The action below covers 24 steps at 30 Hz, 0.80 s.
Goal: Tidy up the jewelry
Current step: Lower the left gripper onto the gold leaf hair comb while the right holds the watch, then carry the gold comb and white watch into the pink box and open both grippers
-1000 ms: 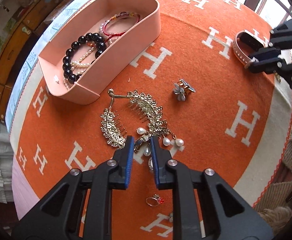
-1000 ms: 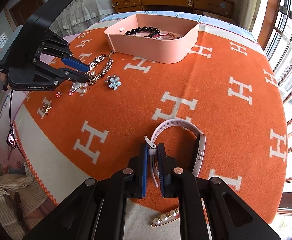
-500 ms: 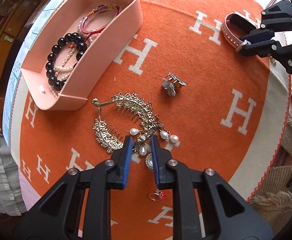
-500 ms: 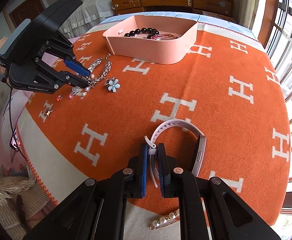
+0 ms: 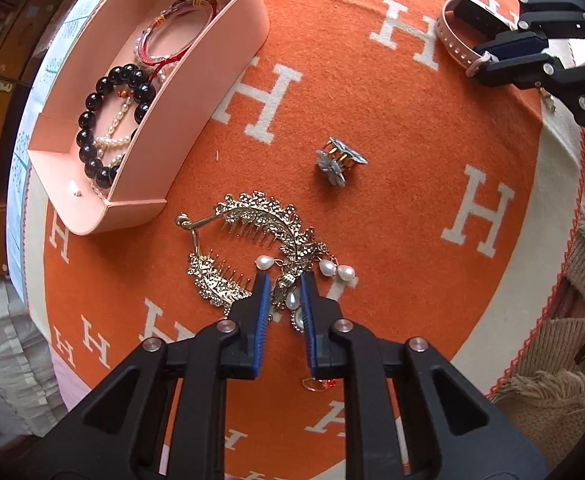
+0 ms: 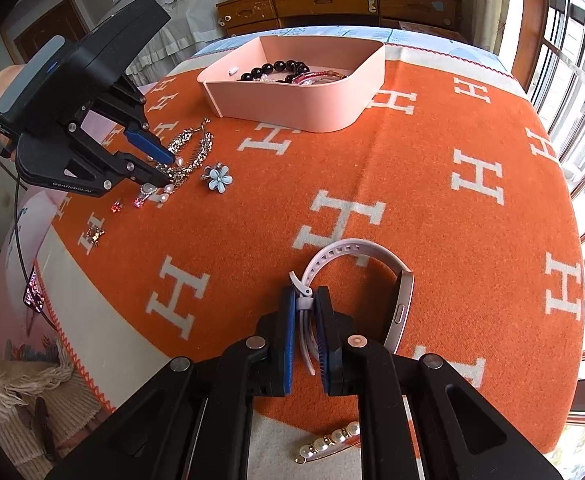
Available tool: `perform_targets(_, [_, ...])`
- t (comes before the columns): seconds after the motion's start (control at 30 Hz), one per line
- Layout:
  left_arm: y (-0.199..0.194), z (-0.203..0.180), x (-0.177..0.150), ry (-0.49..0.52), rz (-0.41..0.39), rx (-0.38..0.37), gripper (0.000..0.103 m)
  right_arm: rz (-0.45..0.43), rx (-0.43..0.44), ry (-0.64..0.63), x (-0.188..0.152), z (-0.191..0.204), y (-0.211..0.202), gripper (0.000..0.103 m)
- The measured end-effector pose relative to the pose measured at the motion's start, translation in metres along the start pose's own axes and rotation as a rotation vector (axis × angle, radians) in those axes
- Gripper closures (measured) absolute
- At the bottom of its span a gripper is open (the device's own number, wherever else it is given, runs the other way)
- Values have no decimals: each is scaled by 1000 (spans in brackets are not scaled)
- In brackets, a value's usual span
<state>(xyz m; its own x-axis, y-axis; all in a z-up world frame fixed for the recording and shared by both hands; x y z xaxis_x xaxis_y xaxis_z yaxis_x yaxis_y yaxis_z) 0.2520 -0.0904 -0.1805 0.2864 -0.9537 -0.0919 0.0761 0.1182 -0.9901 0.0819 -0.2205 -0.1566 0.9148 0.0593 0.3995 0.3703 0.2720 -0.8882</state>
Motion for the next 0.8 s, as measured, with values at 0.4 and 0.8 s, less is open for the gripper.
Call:
perform_targets(0.4, [-31,35,-8,-411,-153,-34,94,-47,24,85,9,-8,-13,93])
perform_targets(0.8, [-64,31,-46,-535,-241,4,98,-112,74,129,40,4,-37,93])
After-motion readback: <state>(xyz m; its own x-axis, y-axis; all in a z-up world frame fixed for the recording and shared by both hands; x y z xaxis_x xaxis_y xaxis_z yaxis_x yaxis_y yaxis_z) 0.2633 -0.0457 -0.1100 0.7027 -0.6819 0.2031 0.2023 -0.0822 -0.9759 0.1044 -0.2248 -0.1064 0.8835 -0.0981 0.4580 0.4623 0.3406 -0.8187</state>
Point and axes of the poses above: each gripper's, at about its wrist camera, not at the fingertips, and y roughly the way its jaws point, z to its left, x to its top, the point moved 3 cm from there along y, roughly the way its jaws point, and after that the axes turned 12 degrees about y, right-handed, at the moved point
